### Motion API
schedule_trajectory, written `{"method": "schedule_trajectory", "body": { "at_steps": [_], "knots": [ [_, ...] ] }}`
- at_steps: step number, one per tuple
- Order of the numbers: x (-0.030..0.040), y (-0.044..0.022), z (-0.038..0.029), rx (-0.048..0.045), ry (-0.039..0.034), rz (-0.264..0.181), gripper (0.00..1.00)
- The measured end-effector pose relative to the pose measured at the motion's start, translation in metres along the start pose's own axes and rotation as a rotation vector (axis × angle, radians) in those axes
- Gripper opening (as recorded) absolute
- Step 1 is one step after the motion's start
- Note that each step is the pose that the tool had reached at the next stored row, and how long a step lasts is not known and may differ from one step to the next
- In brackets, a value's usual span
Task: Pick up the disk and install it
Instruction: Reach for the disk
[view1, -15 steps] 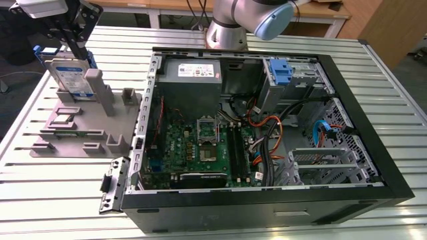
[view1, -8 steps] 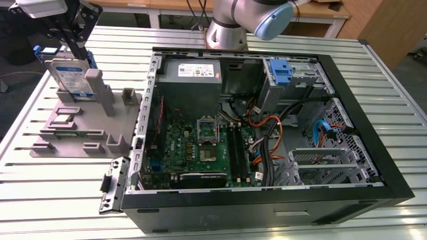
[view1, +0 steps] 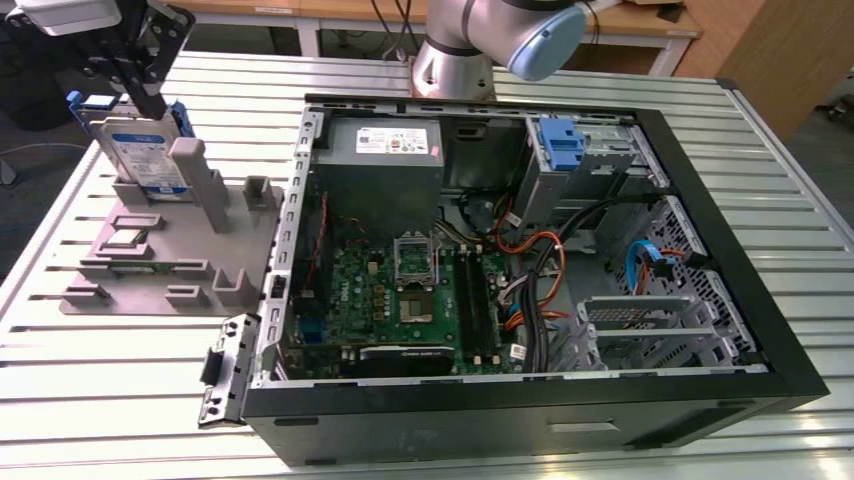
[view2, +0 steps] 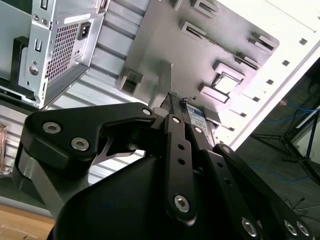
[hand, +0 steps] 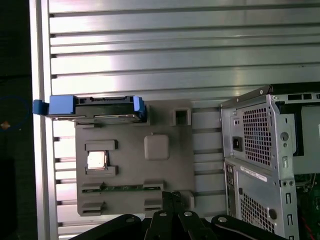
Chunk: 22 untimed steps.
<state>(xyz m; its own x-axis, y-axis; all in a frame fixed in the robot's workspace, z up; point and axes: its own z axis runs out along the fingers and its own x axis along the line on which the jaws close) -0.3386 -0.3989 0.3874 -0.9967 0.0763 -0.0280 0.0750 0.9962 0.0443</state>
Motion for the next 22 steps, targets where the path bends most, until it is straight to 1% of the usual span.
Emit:
{"method": "schedule_trajectory", "body": {
  "at_steps": [8, 15, 19, 22],
  "knots": [
    [0.0121, -0.0009, -0.0001, 0.0000, 0.0000, 0.000, 0.11],
    [0.0269, -0.0013, 0.0015, 0.0011, -0.0002, 0.000, 0.11],
    [0.0354, 0.0006, 0.0033, 0.0020, -0.0003, 0.000, 0.11],
    [0.0407, 0.0048, 0.0046, 0.0026, 0.0000, 0.000, 0.11]
  ]
}}
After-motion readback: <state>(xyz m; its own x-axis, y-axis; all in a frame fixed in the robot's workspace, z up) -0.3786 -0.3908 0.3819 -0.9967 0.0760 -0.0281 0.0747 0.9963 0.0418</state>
